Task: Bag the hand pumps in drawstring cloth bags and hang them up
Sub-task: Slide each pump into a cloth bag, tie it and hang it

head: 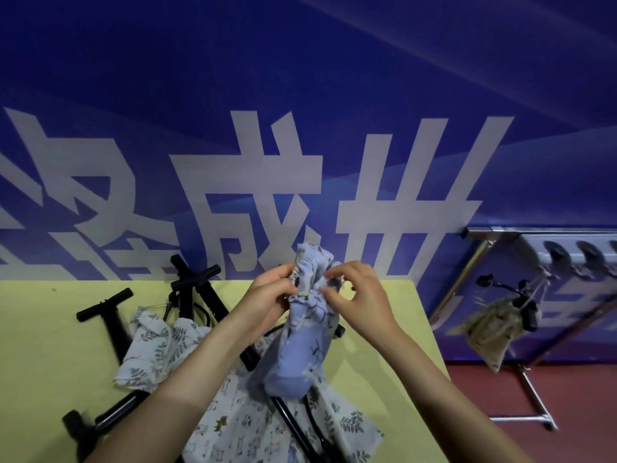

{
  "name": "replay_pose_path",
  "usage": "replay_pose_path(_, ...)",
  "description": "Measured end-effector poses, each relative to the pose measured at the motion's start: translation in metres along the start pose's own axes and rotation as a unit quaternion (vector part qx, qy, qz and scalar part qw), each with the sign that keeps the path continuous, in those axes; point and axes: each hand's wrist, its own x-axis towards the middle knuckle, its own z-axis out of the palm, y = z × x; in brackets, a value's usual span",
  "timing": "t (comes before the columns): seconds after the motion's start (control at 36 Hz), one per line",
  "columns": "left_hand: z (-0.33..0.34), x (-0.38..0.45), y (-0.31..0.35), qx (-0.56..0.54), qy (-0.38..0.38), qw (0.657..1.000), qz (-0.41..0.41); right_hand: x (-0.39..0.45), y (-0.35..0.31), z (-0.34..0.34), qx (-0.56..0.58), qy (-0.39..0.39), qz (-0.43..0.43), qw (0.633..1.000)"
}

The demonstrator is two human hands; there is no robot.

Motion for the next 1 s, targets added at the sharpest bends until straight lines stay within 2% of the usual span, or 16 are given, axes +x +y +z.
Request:
replay_pose_path(0.06, -0.001, 0.0, 0.001, -0.001, -0.005, 1.0, 0.009, 0.001, 0.004, 0.004, -0.006, -0.034, 0.001, 0.999)
replay_pose_path(0.19, -0.011, 0.001, 0.004, -0.031, 0.041, 0.999, 0.016, -0.001, 0.008, 0.007, 0.047, -0.105, 0.085, 0.99)
replay_pose_path(0.25, -0.013, -0.001, 0.005, -0.065, 0.036, 0.997, 0.009, -0.003, 0.005, 0.008, 0.06, -0.135, 0.077, 0.986)
replay_pose_path(0.33, -0.013, -0.002, 0.007, -0.067, 0.043, 0.997, 0.012, -0.005, 0.003, 0.013, -0.009, -0.165, 0.031, 0.986)
replay_pose_path(0.42, -0.018, -0.001, 0.002, 0.004, 0.077, 0.997, 0.026, -0.008, 0.008, 0.022, -0.018, -0.148, 0.02, 0.989)
replay_pose_path(0.53, -0.036, -0.003, -0.005, 0.176, 0.081, 0.981, 0.028, -0.009, 0.008, 0.023, 0.101, -0.055, 0.086, 0.99)
replay_pose_path(0.58, -0.045, -0.005, -0.008, 0.283, 0.106, 0.953, 0.034, -0.006, 0.007, 0.019, 0.216, -0.018, 0.168, 0.962)
replay_pose_path(0.67, -0.061, -0.002, -0.013, 0.465, 0.133, 0.873, 0.062, -0.001, 0.011, 0.013, 0.379, 0.024, 0.303, 0.874)
replay_pose_path(0.72, -0.07, -0.002, -0.015, 0.491, 0.146, 0.858, 0.043, 0.0, 0.015, 0.01, 0.381, 0.055, 0.321, 0.865)
replay_pose_path(0.78, -0.073, -0.004, -0.017, 0.424, 0.15, 0.893, -0.012, -0.002, 0.016, 0.007, 0.328, 0.07, 0.289, 0.897)
replay_pose_path(0.83, -0.072, -0.006, -0.018, 0.288, 0.147, 0.944, -0.063, -0.004, 0.019, 0.007, 0.304, 0.067, 0.259, 0.915)
replay_pose_path(0.89, -0.068, -0.005, -0.018, 0.14, 0.141, 0.976, -0.09, -0.007, 0.02, 0.008, 0.287, 0.051, 0.249, 0.924)
replay_pose_path(0.94, -0.063, -0.002, -0.014, -0.021, 0.138, 0.985, -0.097, -0.01, 0.021, 0.011, 0.266, 0.029, 0.245, 0.932)
replay_pose_path(1.0, -0.058, 0.0, -0.008, -0.169, 0.139, 0.97, -0.102, -0.013, 0.021, 0.015, 0.252, 0.002, 0.258, 0.933)
